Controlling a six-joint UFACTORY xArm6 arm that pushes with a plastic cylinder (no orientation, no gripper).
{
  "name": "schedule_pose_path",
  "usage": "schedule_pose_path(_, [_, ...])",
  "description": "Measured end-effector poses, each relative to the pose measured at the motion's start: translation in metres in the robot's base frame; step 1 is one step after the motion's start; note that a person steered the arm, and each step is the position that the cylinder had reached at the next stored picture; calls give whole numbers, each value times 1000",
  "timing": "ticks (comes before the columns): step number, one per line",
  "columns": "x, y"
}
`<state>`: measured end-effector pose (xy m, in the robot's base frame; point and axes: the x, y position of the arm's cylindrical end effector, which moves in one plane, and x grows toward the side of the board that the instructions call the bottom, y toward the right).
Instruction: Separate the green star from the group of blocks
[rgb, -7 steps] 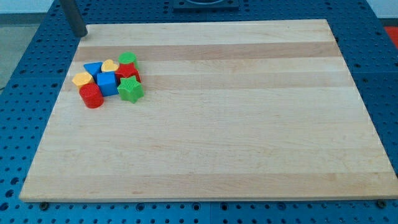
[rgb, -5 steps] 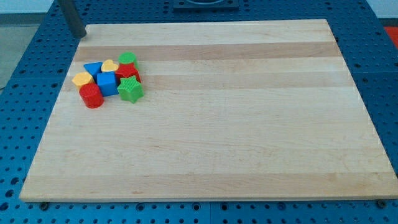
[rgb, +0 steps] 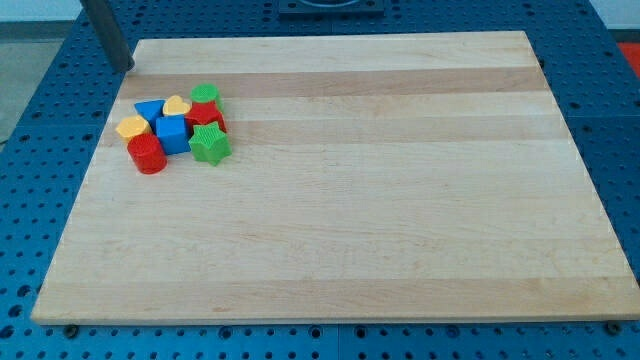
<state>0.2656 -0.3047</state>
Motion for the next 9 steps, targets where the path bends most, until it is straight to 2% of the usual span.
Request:
schedule_pose_path(1, [27,33])
schedule_pose_path(3, [98,49])
schedule_pose_path(4, [129,77])
schedule_pose_path(6, [150,168])
schedule_pose_path(7, [151,187])
schedule_pose_path(8, [178,186])
schedule_pose_path(9, [186,194])
